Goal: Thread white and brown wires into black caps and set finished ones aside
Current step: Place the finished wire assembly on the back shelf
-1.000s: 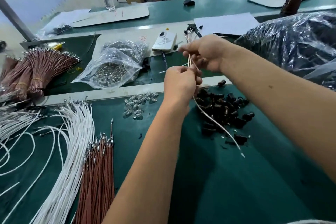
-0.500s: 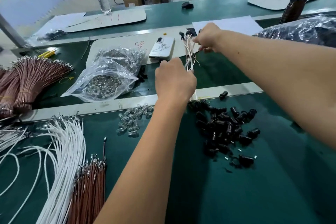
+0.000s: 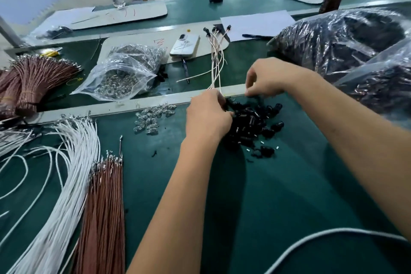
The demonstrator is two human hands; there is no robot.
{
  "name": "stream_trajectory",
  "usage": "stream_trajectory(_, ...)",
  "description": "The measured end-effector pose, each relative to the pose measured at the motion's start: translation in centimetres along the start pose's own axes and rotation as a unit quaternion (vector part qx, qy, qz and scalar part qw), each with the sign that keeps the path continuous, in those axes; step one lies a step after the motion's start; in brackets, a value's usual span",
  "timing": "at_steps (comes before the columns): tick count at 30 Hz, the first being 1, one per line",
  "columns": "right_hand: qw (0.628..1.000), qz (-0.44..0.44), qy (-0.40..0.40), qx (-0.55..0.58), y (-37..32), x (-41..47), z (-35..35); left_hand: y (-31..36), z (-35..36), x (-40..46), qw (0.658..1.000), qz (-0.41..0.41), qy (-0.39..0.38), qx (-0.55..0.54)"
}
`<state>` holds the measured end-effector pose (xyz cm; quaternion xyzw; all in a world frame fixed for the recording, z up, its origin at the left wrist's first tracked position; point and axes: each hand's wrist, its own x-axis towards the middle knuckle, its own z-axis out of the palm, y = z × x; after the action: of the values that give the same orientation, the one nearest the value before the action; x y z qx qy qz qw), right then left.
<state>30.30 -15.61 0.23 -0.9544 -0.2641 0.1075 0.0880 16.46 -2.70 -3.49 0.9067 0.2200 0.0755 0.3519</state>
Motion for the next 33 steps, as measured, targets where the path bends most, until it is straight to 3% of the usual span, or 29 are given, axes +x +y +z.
stream_trajectory(3, 0.999, -0.011, 0.035, 0.001, -0.2, -1.7, 1.3, 0.0, 0.2, -1.4, 0.999, 0.01, 0.023, -0.028)
stream_trajectory(7, 0.991, -0.036, 0.117, 0.05, -0.5, -4.2, 1.5, 0.1, -0.1, -3.5, 0.983, 0.027, 0.127, -0.128)
stream_trajectory(9, 0.98, -0.103, 0.141, 0.097, -2.1, -5.9, 1.5, 0.3, -0.9, -4.1, 0.956, -0.027, 0.105, -0.273)
stream_trajectory(11, 0.965, -0.171, 0.143, 0.141, -4.6, -7.7, 2.1, 0.0, -1.9, -4.7, 0.906, -0.071, 0.056, -0.414)
stream_trajectory(13, 0.951, -0.198, 0.153, 0.185, -7.0, -9.1, 3.0, -0.8, -3.1, -5.2, 0.883, -0.08, 0.045, -0.461)
stream_trajectory(17, 0.942, -0.166, 0.099, 0.275, -11.5, -10.4, 4.6, -5.0, -6.7, -6.1, 0.903, -0.09, 0.12, -0.402)
stream_trajectory(20, 0.973, -0.139, -0.005, 0.183, -16.4, -11.1, 7.2, -8.8, -9.5, -6.3, 0.92, -0.12, 0.234, -0.291)
stream_trajectory(22, 0.976, -0.139, -0.054, 0.159, -20.0, -12.1, 9.0, -10.8, -10.9, -6.8, 0.909, -0.139, 0.295, -0.259)
stream_trajectory(26, 0.981, -0.128, -0.042, 0.141, -24.9, -12.9, 10.8, -12.4, -12.2, -8.0, 0.878, -0.155, 0.366, -0.268)
stream_trajectory(33, 0.934, -0.07, -0.151, 0.317, -24.9, -12.2, 10.8, -12.6, -12.5, -8.1, 0.85, -0.145, 0.389, -0.324)
